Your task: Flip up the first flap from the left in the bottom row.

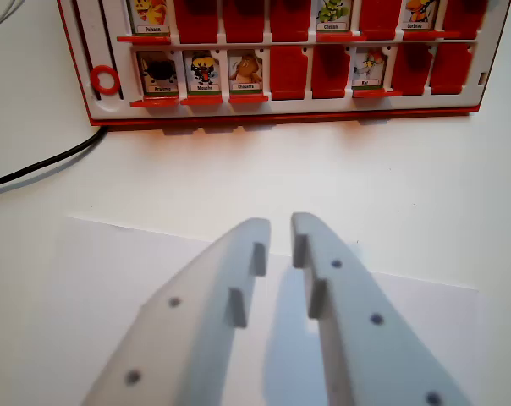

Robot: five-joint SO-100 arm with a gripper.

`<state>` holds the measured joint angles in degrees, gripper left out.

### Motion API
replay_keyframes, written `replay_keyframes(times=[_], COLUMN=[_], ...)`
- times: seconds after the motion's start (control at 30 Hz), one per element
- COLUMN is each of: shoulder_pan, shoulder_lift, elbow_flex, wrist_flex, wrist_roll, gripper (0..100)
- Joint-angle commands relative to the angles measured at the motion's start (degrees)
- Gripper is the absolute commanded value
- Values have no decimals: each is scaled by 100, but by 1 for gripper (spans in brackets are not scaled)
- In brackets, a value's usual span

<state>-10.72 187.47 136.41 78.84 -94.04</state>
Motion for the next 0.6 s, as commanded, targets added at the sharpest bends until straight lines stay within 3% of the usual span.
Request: replay_keyframes(times=[0.0,0.2,0.57], shoulder_pan=[-9,-53,-536], shoulder_lift=[9,9,9], elbow_flex=[-360,-501,-352], wrist_flex=[44,-88,-325], wrist_roll=[70,141,272], gripper=[3,3,3])
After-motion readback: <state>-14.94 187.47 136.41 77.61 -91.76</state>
